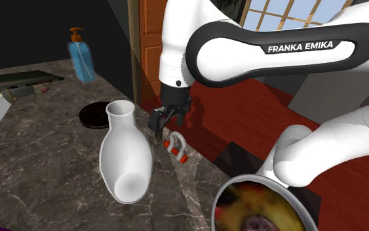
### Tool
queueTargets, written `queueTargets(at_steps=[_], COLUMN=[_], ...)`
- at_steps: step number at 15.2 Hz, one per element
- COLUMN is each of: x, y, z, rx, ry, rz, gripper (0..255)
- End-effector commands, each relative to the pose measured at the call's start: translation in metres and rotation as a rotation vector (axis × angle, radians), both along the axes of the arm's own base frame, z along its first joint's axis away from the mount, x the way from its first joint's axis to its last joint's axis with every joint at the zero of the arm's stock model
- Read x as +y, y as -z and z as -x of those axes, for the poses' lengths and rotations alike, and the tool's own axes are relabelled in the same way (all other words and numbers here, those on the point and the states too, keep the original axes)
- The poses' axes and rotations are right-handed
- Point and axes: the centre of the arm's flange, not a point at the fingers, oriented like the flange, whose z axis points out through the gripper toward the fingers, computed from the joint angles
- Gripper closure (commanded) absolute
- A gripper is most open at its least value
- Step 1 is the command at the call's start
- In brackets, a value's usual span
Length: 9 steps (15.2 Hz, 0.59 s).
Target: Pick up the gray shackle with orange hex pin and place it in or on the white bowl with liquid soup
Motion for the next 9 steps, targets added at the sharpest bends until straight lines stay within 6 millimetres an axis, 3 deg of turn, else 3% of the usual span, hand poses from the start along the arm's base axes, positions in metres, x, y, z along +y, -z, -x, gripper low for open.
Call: queueTargets(at_steps=[1, 7, 9], x=[0.006, 0.008, 0.008], y=[0.01, 0.045, 0.045], z=[0.001, 0.002, 0.002], rx=[0.005, 0.005, 0.005], ry=[0.002, 0.002, 0.002], rz=[0.0, 0.0, 0.0], gripper=[0, 0, 0])
